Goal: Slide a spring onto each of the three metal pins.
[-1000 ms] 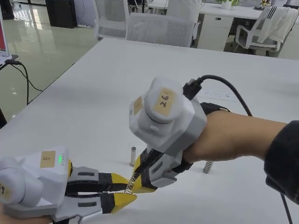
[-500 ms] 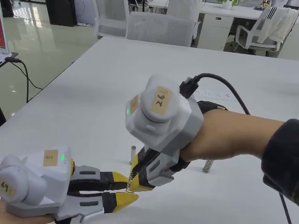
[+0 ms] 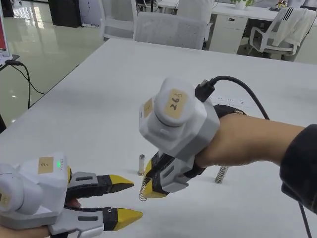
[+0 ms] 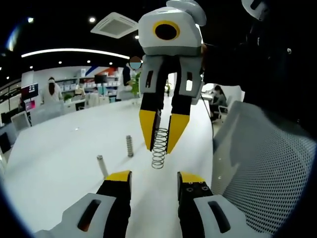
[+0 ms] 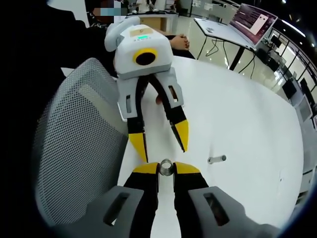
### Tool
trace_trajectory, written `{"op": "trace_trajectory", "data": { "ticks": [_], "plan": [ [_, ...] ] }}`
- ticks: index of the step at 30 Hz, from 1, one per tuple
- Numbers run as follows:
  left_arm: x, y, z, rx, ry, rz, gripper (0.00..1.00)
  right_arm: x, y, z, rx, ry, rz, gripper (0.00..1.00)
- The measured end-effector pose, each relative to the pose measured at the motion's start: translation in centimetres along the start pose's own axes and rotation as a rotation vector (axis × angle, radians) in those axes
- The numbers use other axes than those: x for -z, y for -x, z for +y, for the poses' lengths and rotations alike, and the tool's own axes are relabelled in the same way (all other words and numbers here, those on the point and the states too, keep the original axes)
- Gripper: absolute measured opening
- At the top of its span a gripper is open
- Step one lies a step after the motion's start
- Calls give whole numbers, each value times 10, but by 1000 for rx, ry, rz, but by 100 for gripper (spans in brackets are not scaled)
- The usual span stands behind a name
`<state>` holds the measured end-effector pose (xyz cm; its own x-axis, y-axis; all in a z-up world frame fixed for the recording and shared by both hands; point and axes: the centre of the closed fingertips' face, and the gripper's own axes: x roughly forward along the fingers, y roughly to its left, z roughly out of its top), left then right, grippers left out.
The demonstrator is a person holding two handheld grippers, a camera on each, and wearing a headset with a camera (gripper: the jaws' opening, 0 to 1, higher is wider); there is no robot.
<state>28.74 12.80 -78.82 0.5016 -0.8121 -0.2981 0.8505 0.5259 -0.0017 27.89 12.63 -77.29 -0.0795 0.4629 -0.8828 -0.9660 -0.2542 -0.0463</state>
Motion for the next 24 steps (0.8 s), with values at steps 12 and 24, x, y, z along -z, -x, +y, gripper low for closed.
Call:
{"op": "trace_trajectory", "data": {
  "ticks": [12,24],
  "plan": [
    [3,9,11,-68,30,3,49,6,3,-7,17,-12,12,8],
    [10,16,18,-112,59,11,59,10,11,-24,44,-31,12,8]
  ]
}}
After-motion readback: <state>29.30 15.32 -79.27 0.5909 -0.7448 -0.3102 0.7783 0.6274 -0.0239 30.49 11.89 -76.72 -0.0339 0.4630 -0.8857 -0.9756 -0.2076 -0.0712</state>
